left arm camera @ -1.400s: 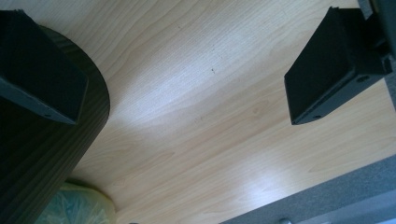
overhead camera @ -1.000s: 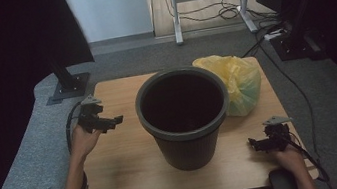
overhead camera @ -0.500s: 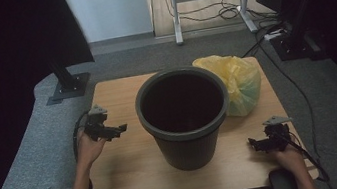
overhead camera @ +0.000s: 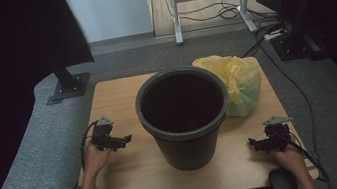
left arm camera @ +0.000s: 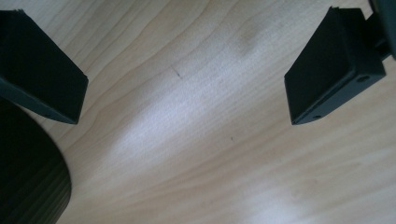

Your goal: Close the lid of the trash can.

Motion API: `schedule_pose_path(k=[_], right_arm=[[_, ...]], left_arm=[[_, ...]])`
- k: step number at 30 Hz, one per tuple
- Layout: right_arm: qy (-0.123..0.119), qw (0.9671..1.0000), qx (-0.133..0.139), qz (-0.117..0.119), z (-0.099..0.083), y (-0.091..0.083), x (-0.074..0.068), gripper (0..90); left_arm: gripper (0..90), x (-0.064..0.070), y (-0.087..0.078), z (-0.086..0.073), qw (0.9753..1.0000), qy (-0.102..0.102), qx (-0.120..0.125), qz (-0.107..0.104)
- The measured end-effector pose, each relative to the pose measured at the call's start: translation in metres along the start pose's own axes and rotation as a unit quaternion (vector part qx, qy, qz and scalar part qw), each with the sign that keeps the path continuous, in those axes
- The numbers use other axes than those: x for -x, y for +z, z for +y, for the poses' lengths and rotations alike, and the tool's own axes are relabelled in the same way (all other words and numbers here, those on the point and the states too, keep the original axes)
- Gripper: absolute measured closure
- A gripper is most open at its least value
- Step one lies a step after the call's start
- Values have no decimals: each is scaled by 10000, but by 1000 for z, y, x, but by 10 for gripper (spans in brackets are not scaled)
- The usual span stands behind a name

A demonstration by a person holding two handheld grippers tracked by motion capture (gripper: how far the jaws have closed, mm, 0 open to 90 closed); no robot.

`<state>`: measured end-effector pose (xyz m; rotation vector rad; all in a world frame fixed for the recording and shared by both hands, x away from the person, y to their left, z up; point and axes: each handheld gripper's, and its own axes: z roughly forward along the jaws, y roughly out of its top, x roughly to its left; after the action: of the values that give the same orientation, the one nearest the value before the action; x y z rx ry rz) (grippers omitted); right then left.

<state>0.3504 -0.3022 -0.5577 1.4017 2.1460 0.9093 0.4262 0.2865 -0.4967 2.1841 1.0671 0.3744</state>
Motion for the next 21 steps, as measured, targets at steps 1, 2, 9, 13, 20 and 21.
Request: schedule_pose_path(k=[1,2,9,13,20,21], right_arm=[[0,10000,0,0,0,0,0,0],[-1,10000,-1,2,0,0,0,0],[0,10000,0,2,0,0,0,0],[1,10000,0,2,0,0,0,0],[-2,10000,-4,4,0,0,0,0],[-2,10000,-4,4,0,0,0,0]], left_arm=[[0,0,0,0,10000,0,0,0],[0,1,4,-4,10000,20,-53,1],[0,5,18,-18,9998,40,-173,30],[0,5,22,-23,9996,81,-250,61],[0,9,34,-34,9993,99,-357,82],[0,9,34,-34,9993,99,-357,82]])
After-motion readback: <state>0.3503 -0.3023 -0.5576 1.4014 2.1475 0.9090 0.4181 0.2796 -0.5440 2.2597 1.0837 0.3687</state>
